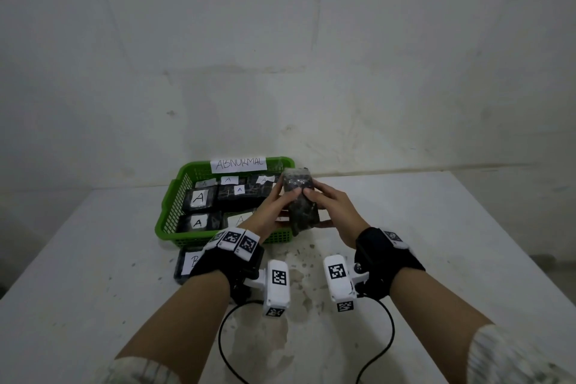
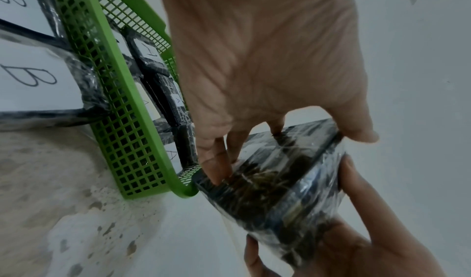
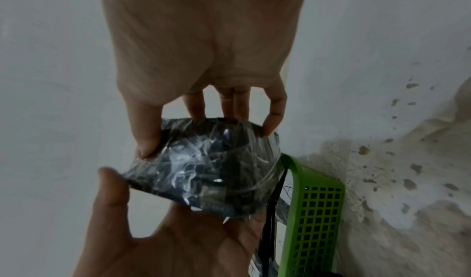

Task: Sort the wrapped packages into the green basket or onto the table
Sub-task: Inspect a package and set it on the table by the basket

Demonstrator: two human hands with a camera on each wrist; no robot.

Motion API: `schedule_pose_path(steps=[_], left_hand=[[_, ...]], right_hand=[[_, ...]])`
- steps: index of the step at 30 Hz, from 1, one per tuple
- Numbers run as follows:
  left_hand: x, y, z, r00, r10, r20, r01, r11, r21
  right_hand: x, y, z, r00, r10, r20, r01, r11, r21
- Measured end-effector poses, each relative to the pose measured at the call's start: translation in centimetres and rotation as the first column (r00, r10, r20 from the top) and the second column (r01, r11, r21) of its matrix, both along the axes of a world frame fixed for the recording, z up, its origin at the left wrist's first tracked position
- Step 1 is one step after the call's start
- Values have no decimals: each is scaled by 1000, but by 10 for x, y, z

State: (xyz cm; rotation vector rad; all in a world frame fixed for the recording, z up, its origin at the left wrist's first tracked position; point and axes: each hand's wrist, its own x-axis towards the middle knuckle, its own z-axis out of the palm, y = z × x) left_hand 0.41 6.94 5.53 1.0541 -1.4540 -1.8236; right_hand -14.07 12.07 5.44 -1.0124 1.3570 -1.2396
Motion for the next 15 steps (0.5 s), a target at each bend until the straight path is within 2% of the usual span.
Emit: schedule_pose_path(steps=[2, 8, 15], left_hand=[[3, -2, 2, 1000, 22, -21, -22, 1000, 9], [1, -3, -1, 999, 23, -27, -22, 999, 28], [2, -4, 2, 999, 25, -31, -24, 1000, 11]], right_hand=[[0, 0, 0, 999, 34, 16, -34, 999, -19], [3, -8, -2, 995, -27, -98, 14, 991, -135], [1, -10, -12, 985, 53, -164, -69, 994, -89]])
